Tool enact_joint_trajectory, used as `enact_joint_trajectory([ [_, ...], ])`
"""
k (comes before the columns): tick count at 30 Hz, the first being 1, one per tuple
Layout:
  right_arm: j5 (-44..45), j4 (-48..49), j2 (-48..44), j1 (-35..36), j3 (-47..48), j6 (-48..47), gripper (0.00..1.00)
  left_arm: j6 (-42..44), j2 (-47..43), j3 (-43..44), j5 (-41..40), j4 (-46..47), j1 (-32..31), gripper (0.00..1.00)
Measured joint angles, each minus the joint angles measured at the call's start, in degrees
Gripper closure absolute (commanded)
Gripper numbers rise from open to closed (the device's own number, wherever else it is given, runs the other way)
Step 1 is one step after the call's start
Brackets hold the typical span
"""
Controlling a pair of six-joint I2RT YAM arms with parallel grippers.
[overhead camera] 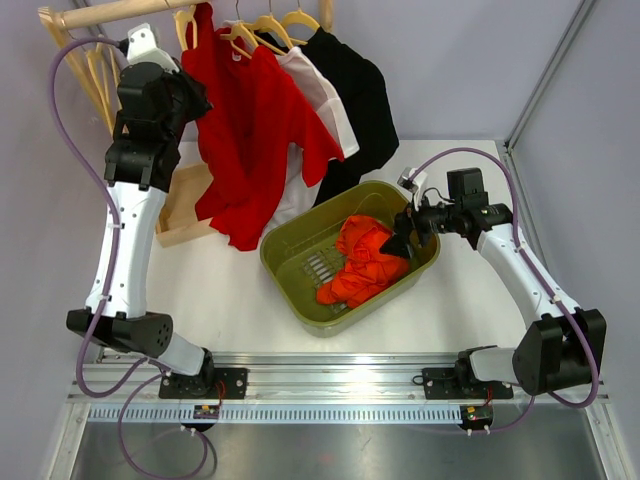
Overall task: Remove the t-shirt from the hanger
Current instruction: Grab a hanger with a tshirt on it with the left arm
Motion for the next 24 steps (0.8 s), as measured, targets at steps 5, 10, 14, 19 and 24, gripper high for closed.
enact_joint_trajectory([
  [5, -1.95, -1.27, 0.0, -0.09, -0.02, -2.51, 0.01, 0.28, -5.97, -10.6, 1.66, 2.73, 0.66, 1.0],
  [10, -3.82, -2.62, 0.0, -0.11, -0.07, -4.66, 0.01, 1.53, -16.09, -20.98, 3.65, 2.93, 1.38, 1.0],
  [14, -5.4, -3.85, 0.0, -0.11, -0.07, -6.23, 0.01, 3.39, -25.51, -28.28, 5.14, 2.75, 1.84, 1.0],
  [19, -7.37, -5.81, 0.0, -0.13, -0.07, -8.81, 0.0, 5.2, -37.4, -37.46, 7.23, 2.49, 1.97, 1.0],
  [24, -7.78, -10.21, 0.17, -0.13, 1.4, -12.28, 0.0, 5.79, -47.82, -46.69, 10.23, 1.6, 1.99, 1.0],
])
